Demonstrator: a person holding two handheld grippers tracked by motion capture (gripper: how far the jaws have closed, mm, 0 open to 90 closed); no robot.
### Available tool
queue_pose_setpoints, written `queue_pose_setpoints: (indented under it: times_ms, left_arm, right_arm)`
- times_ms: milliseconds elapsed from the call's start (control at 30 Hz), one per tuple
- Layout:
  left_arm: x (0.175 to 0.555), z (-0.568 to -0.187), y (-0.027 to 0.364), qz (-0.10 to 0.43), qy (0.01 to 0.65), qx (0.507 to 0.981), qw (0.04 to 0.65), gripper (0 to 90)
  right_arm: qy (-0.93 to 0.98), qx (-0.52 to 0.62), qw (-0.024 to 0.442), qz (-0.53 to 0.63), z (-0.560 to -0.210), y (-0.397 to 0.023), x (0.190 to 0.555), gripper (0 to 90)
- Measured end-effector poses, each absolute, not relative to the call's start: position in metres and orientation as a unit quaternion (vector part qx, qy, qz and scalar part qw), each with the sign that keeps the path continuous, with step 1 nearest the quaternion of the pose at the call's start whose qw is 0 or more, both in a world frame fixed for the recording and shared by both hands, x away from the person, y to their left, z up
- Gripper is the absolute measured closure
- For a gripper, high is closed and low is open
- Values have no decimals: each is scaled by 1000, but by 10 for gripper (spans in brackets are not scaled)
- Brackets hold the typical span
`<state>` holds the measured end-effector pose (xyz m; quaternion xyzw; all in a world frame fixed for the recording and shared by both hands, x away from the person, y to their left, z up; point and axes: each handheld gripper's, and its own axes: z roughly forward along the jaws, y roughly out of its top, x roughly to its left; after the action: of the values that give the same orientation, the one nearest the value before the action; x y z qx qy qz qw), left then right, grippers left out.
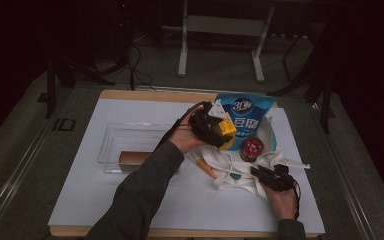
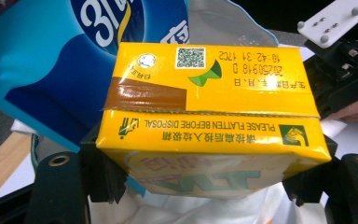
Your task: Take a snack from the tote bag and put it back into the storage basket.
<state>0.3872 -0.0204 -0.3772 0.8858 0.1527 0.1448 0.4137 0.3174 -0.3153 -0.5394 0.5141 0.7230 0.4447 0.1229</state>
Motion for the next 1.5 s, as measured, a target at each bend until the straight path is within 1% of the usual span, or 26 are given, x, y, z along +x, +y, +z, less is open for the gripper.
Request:
queue_pose_setpoints:
  times_ms: [100,567,933,1500]
  left_arm:
    - [385,-375,-15,154,153,886,409,285]
    - [385,-371,12,162,173,882,408,285]
    - [387,-372,35,159,196,874,415,285]
    - [388,-370,69,172,237,862,414,285]
  right_arm:
    - [724,514,122,444,-539,-315,317,672]
    - [724,513,123,444,-539,-315,317,672]
    - [724,513,124,444,-539,-315,317,671]
    - [725,512,126,443,-539,-315,317,671]
